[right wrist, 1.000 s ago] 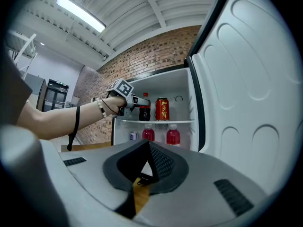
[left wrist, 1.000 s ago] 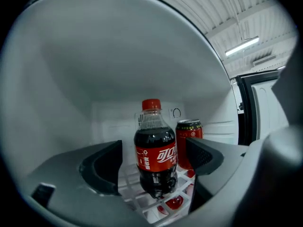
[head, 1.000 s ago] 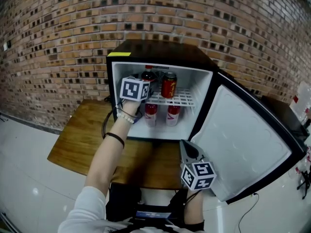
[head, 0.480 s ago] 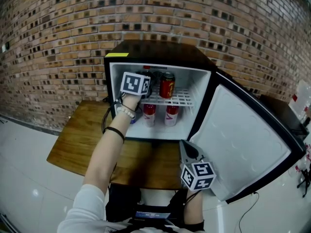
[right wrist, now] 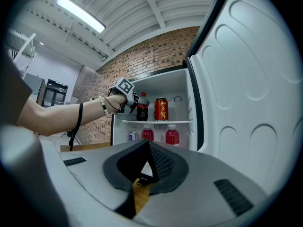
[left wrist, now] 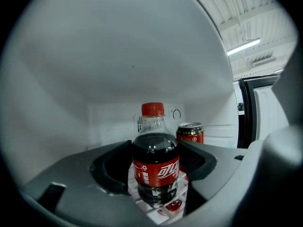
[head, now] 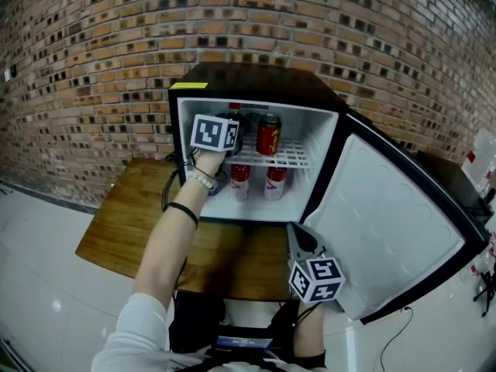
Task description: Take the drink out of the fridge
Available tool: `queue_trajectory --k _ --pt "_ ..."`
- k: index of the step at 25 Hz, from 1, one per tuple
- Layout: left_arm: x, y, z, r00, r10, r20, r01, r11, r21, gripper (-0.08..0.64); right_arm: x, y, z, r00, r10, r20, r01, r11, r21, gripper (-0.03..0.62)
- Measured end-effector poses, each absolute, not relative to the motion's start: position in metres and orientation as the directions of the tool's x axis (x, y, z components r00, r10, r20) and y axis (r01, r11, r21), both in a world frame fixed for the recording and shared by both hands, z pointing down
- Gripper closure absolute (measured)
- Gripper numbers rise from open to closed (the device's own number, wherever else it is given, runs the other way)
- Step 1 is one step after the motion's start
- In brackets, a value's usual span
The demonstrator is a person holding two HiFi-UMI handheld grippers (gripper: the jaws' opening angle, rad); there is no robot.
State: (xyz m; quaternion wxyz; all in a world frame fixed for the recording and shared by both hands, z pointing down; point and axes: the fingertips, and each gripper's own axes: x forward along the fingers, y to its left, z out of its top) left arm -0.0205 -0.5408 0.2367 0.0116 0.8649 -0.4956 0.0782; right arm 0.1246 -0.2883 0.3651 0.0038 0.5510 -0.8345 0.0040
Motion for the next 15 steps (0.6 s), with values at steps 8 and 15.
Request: queue_trajectory --k 8,15 --pt "-0.031 -0.495 0.228 0.575 -0.812 0.105 -0.815 -0.579 -0.016 0.258 0.111 -0.291 0.365 -0.420 -0.908 0.011 -0.908 0.420 0.001 0.577" --pt "-0.040 -0.432 0.247 0.613 -0.790 0.031 -0.790 -0.613 -0.020 0.258 0.104 -0.288 0.367 -0.432 -0.902 0.017 -0.902 0.432 0.004 0.577"
